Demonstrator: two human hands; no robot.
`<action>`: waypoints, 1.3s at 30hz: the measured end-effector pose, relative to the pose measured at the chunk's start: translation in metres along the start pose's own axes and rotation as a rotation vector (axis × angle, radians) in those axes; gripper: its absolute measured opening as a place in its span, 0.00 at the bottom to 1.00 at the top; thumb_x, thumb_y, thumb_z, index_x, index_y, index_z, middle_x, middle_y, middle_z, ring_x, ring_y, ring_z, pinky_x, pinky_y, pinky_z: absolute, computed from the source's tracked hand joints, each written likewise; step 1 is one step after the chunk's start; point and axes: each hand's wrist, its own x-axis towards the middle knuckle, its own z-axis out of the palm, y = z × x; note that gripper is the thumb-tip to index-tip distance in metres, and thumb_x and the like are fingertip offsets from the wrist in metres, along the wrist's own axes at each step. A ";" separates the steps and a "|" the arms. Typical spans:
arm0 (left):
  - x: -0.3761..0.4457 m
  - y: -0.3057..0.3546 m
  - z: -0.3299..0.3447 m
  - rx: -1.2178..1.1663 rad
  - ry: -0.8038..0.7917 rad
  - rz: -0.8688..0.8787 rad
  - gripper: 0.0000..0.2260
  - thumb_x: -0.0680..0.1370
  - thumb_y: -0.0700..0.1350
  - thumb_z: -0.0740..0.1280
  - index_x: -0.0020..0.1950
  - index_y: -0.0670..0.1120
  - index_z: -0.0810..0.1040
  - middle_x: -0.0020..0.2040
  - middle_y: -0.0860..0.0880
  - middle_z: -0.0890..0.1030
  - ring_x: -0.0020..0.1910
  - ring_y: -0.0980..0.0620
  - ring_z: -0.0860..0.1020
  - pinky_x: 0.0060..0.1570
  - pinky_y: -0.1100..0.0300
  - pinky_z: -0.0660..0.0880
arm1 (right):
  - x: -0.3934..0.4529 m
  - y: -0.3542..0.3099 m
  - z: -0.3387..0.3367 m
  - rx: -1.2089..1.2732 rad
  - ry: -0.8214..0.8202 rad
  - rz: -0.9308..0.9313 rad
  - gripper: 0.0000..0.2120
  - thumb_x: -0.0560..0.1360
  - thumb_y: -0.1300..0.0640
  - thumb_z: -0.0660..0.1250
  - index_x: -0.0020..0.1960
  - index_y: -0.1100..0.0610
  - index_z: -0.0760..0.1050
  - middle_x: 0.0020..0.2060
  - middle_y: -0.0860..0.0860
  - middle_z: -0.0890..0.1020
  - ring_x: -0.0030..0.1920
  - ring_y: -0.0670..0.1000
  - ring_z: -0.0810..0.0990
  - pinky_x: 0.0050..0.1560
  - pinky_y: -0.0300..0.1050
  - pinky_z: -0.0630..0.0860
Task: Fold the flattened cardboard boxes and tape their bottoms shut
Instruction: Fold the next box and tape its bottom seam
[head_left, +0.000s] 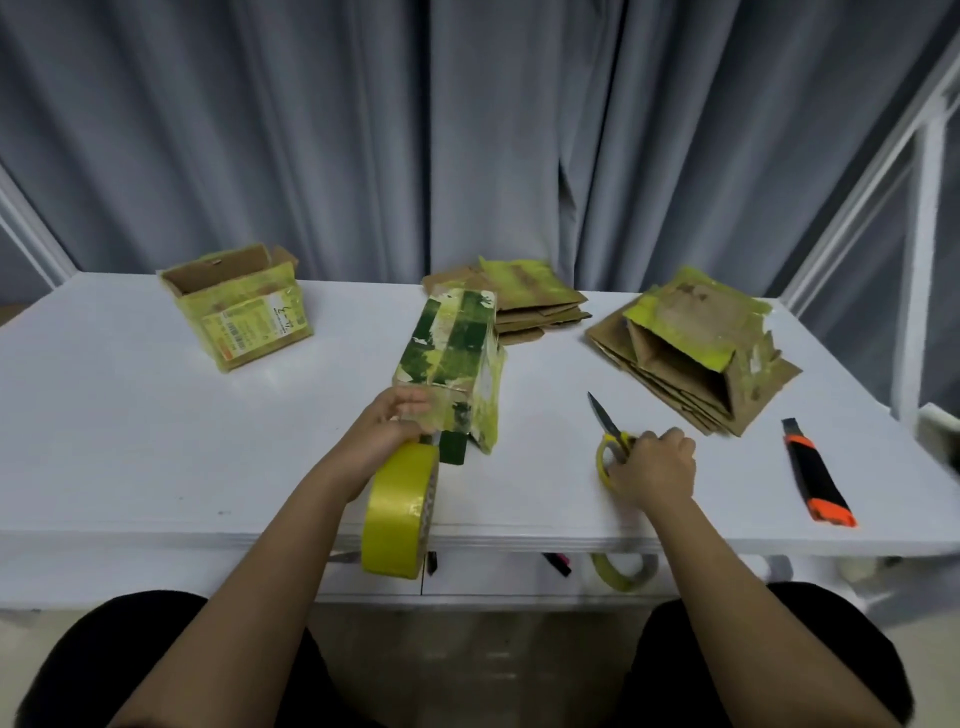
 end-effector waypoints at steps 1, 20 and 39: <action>0.000 0.000 0.000 -0.003 0.000 -0.002 0.15 0.74 0.35 0.67 0.56 0.51 0.75 0.57 0.50 0.76 0.57 0.49 0.75 0.56 0.52 0.74 | 0.001 0.000 0.001 0.002 -0.039 0.014 0.25 0.79 0.43 0.58 0.62 0.64 0.70 0.62 0.61 0.71 0.63 0.61 0.67 0.62 0.50 0.66; -0.013 -0.002 -0.005 -0.019 0.003 -0.058 0.17 0.76 0.35 0.63 0.58 0.55 0.71 0.53 0.45 0.77 0.49 0.47 0.77 0.53 0.48 0.75 | -0.045 -0.053 -0.077 0.488 -0.620 -0.444 0.22 0.68 0.40 0.74 0.48 0.56 0.75 0.32 0.43 0.76 0.33 0.42 0.73 0.34 0.34 0.66; -0.012 -0.009 -0.009 -0.073 -0.017 -0.099 0.18 0.76 0.36 0.64 0.58 0.58 0.72 0.50 0.44 0.77 0.56 0.40 0.76 0.61 0.42 0.72 | -0.021 -0.112 -0.076 0.475 -0.864 -0.494 0.21 0.69 0.42 0.73 0.52 0.57 0.79 0.38 0.51 0.78 0.35 0.46 0.75 0.37 0.37 0.73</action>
